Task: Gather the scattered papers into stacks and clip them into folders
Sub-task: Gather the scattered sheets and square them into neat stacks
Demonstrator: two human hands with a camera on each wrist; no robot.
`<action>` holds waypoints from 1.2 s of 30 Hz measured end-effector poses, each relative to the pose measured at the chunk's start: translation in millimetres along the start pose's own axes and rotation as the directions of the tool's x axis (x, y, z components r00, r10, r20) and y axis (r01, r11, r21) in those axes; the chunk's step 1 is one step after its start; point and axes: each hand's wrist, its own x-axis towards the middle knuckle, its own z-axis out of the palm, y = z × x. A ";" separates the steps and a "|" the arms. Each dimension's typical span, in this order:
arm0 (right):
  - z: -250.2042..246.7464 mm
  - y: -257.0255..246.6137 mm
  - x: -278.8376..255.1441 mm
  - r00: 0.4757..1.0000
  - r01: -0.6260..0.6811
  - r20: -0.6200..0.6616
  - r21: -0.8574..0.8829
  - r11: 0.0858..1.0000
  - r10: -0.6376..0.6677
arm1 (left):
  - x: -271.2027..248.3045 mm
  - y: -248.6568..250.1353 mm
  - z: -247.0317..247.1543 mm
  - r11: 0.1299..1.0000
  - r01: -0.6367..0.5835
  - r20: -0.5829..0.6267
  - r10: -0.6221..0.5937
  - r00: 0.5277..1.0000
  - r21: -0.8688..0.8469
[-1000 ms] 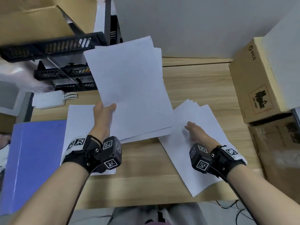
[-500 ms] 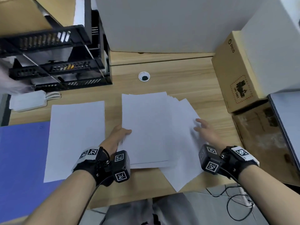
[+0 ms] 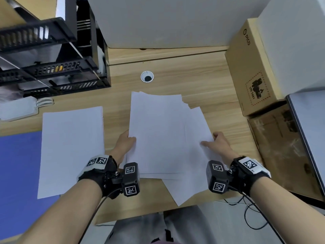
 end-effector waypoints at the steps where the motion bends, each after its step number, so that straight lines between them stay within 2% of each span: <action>1: 2.1 2.7 4.7 1.000 0.000 0.029 -0.015 1.000 0.001 | 1.1 1.5 1.3 1.000 0.003 -0.005 -0.003 1.000 -0.005; 4: 7.2 -0.6 7.0 0.998 0.017 0.061 -0.057 0.998 -0.013 | 3.8 3.7 5.0 1.000 0.001 -0.021 -0.001 1.000 -0.020; 9: 6.4 -22.5 -1.9 0.985 0.098 0.129 0.097 0.990 -0.110 | 6.5 7.5 10.5 0.998 0.007 -0.038 -0.009 0.999 -0.058; 16: 9.9 -23.1 7.2 0.972 0.056 0.218 0.170 0.984 -0.093 | 7.8 8.6 12.5 0.994 0.014 -0.036 -0.018 0.999 -0.113; 18: 14.3 -19.2 8.2 0.974 0.047 0.205 0.222 0.974 -0.093 | 6.0 6.7 10.1 0.984 0.012 -0.032 -0.018 0.999 -0.180; 22: 14.4 -16.3 8.7 0.997 -0.014 0.080 0.384 0.923 -0.019 | 1.9 8.7 0.6 0.969 0.021 -0.012 -0.024 1.000 -0.248; 25: 18.0 -17.4 8.2 0.996 -0.008 0.080 0.411 0.912 -0.028 | 3.0 4.3 -5.3 0.978 0.069 0.060 -0.059 0.997 -0.197; 27: 24.6 -20.9 7.7 0.988 -0.037 0.150 0.419 0.907 -0.029 | -0.3 0.9 -4.0 0.987 0.097 0.121 -0.081 0.989 -0.129; 29: 29.7 -30.7 1.0 0.966 -0.072 0.256 0.394 0.916 -0.034 | -4.3 0.4 1.4 0.996 0.073 0.162 -0.064 0.985 -0.047; 30: 29.9 -34.6 -2.3 0.962 -0.065 0.270 0.382 0.922 -0.044 | -5.0 0.3 4.3 0.998 0.056 0.158 -0.053 0.986 -0.016; 32: 29.7 -38.0 -5.9 0.969 -0.014 0.232 0.388 0.921 -0.083 | -5.4 1.9 9.1 0.999 0.007 0.111 -0.011 0.994 0.036; 34: 25.1 -36.4 -4.5 0.988 0.029 0.122 0.455 0.890 -0.094 | -1.2 3.9 9.6 0.987 -0.080 0.033 0.076 0.997 0.143; 36: 20.3 -33.7 -2.8 0.990 0.066 0.079 0.448 0.891 -0.113 | 6.9 3.8 8.1 0.968 -0.108 -0.011 0.114 0.993 0.226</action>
